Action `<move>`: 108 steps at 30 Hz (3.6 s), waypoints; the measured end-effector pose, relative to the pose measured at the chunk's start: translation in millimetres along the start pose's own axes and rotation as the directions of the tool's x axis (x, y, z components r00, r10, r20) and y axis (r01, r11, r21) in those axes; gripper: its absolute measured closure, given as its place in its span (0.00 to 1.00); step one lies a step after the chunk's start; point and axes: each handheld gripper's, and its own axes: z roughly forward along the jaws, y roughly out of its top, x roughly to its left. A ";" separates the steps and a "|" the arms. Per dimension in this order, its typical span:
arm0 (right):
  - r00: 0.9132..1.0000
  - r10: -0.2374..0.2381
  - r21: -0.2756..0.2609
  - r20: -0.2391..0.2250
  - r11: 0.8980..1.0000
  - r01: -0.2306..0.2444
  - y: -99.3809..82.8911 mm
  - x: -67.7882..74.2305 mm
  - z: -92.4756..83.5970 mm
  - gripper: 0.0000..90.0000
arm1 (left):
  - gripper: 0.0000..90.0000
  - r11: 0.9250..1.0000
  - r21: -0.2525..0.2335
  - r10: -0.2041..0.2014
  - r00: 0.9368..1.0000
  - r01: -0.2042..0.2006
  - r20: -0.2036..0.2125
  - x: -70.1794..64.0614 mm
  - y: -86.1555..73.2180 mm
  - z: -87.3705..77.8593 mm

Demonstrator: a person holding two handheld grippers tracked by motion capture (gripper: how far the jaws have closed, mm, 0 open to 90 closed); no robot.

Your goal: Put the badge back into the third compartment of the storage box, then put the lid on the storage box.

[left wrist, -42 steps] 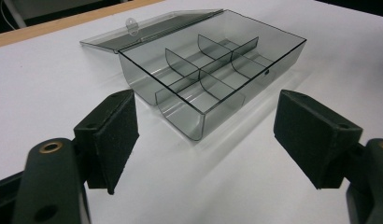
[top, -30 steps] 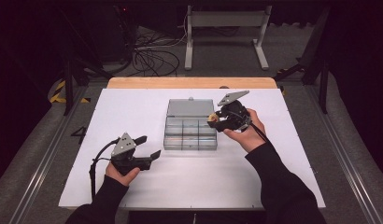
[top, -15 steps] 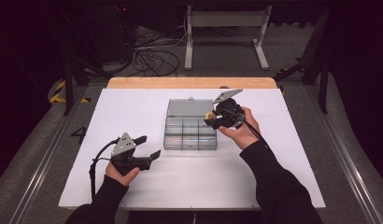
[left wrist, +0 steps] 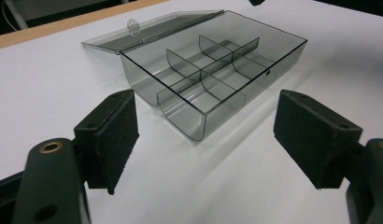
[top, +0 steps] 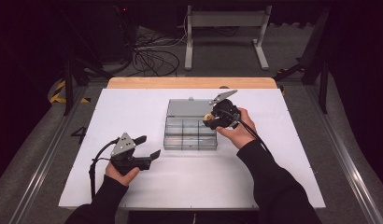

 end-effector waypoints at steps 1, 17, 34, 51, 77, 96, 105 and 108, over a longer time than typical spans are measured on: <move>1.000 -0.002 0.007 0.000 1.000 0.002 -0.4 -0.4 2.5 0.53 | 0.25 1.000 0.000 -0.001 1.000 0.001 0.000 0.1 0.0 0.0; 1.000 -0.018 0.077 -0.011 0.997 0.018 -3.8 0.6 24.6 0.53 | 0.25 1.000 0.001 -0.003 1.000 0.003 0.002 0.1 -0.1 0.3; 0.999 -0.041 0.124 0.006 0.991 0.040 -5.3 6.2 37.4 0.53 | 0.25 1.000 0.004 -0.004 1.000 0.004 0.004 0.3 -0.1 0.2; 0.998 -0.056 0.122 0.011 0.991 0.054 -5.0 8.5 40.3 0.45 | 0.25 1.000 0.005 -0.005 1.000 0.005 0.004 0.3 -0.2 0.5; 0.999 0.046 -0.107 0.014 0.993 -0.044 -15.5 -6.7 -14.2 0.53 | 0.25 0.999 0.015 -0.037 0.999 0.037 0.011 11.0 14.7 -0.1; 0.985 0.172 -0.141 -0.024 0.975 -0.174 -34.1 -29.3 -29.4 0.34 | 0.25 0.990 0.103 -0.100 0.995 0.100 -0.007 34.3 43.8 17.3; 0.981 0.193 -0.139 -0.015 0.971 -0.193 -36.9 -34.1 -25.6 0.31 | 0.24 0.980 0.155 -0.124 0.992 0.126 -0.022 48.7 55.6 34.9; 0.977 0.210 -0.153 -0.024 0.965 -0.211 -36.5 -35.5 -23.9 0.31 | 0.23 0.977 0.160 -0.138 0.990 0.141 -0.026 52.7 60.6 39.2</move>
